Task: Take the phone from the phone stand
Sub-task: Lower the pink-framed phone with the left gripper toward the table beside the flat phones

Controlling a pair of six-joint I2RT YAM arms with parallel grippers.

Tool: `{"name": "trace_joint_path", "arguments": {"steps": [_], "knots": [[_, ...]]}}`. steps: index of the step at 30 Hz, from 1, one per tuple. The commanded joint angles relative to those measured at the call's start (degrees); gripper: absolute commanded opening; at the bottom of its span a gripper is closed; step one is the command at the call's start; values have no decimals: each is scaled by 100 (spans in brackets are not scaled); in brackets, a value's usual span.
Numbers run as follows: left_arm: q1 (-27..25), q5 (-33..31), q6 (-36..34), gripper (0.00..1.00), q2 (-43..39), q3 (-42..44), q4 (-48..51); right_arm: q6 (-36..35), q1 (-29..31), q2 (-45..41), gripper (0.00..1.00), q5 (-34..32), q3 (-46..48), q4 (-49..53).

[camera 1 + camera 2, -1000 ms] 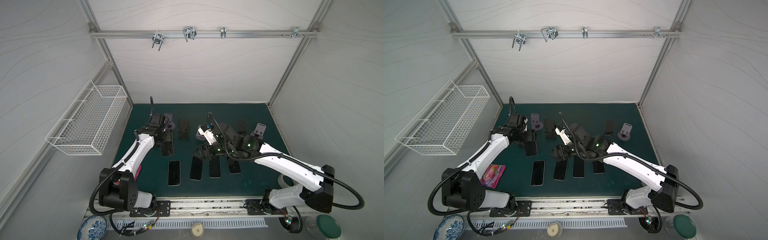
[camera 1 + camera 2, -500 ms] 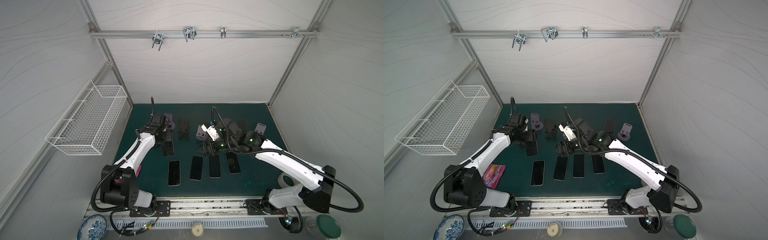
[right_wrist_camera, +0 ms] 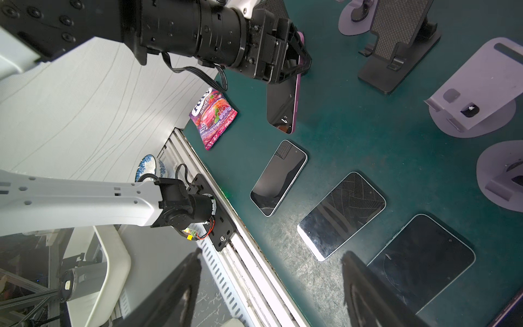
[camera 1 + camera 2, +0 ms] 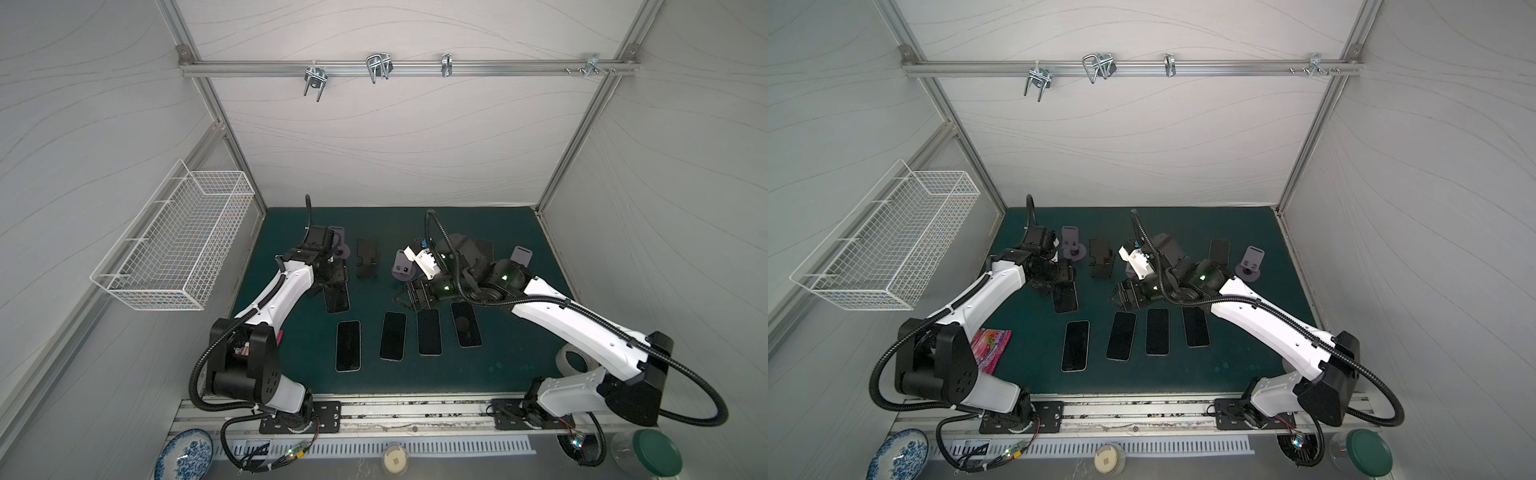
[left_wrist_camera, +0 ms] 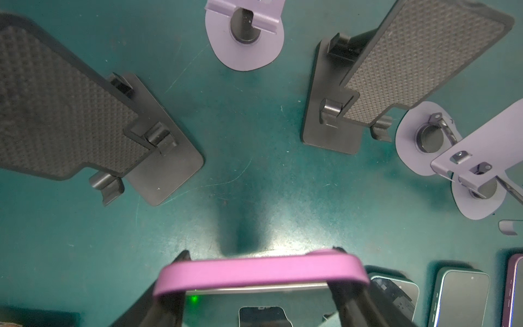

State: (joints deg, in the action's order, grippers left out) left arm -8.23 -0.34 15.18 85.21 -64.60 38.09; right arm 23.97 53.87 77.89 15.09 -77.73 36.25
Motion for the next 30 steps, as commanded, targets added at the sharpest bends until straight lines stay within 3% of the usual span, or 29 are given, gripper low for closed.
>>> {"name": "trace_joint_path", "arguments": {"steps": [1, 30], "knots": [[31, 95, -23, 58, 39, -296, -2, -6, -25, -63, 79, -11, -53, 91], [15, 414, 3, 58, 588, -315, -161, 75, -17, 213, 79, 84, -80, 290]]}}
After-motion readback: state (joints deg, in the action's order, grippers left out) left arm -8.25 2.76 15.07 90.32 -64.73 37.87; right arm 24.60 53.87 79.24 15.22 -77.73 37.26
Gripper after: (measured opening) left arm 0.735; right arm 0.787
